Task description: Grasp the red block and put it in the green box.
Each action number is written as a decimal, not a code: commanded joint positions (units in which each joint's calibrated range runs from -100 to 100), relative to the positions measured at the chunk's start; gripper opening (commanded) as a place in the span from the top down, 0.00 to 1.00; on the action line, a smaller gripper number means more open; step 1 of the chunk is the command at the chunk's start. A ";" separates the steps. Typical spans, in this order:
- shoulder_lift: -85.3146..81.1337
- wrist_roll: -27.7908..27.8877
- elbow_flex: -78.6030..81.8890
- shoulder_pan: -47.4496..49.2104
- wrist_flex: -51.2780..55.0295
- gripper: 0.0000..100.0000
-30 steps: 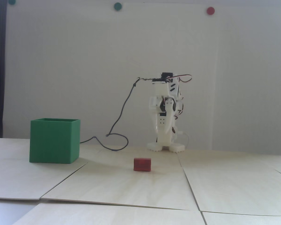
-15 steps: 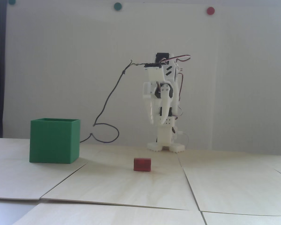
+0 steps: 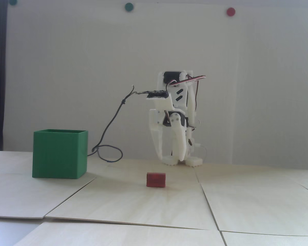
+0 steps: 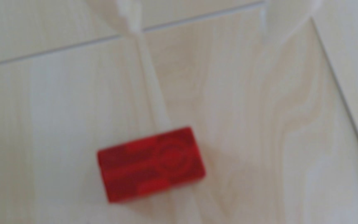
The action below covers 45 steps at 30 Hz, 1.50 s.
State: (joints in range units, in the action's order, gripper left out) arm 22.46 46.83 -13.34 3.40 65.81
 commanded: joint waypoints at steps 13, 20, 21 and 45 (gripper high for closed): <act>18.32 0.54 -38.66 2.67 16.66 0.80; 18.01 0.65 -34.13 3.39 16.57 0.80; 17.93 0.65 -34.04 3.56 16.57 0.80; 15.56 0.65 -33.60 -2.80 15.98 0.80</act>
State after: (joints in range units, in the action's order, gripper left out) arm 42.13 47.08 -46.37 0.96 81.78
